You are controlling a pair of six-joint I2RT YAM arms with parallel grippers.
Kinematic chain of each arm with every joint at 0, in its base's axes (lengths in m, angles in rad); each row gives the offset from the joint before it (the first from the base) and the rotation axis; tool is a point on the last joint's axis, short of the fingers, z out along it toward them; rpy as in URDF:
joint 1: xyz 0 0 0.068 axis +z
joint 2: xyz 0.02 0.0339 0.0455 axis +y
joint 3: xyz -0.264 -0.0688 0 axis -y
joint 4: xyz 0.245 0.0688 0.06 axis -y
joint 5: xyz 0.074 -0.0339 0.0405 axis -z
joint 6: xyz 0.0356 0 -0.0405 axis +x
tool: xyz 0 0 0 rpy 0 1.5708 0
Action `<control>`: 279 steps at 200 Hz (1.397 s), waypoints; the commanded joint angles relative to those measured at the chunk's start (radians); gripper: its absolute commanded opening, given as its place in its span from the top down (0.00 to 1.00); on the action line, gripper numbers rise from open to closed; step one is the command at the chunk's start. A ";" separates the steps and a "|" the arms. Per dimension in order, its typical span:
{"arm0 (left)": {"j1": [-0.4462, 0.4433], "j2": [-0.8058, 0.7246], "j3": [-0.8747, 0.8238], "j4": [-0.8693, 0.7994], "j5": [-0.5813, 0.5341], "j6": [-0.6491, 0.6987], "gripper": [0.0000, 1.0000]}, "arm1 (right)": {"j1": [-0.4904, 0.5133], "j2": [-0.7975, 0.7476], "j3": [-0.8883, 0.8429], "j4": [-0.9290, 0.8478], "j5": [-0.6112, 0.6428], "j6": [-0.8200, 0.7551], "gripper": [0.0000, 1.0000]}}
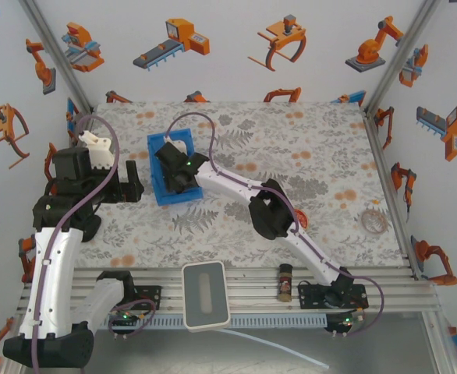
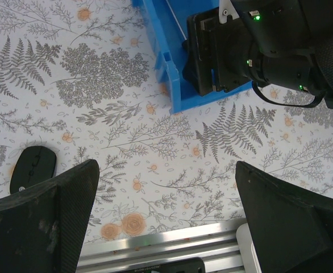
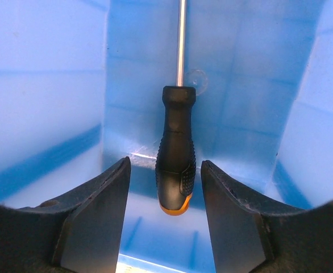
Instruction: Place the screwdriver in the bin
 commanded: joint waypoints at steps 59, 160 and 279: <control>0.010 -0.003 0.002 0.001 0.011 -0.017 0.03 | 0.009 -0.117 0.036 -0.049 0.053 -0.040 0.46; 0.010 -0.004 0.019 -0.003 -0.071 -0.006 0.03 | 0.055 -0.213 0.127 -0.105 0.073 -0.109 0.46; 0.010 -0.002 -0.023 0.062 -0.113 -0.002 0.03 | 0.074 -0.645 -0.292 -0.056 0.295 -0.213 0.36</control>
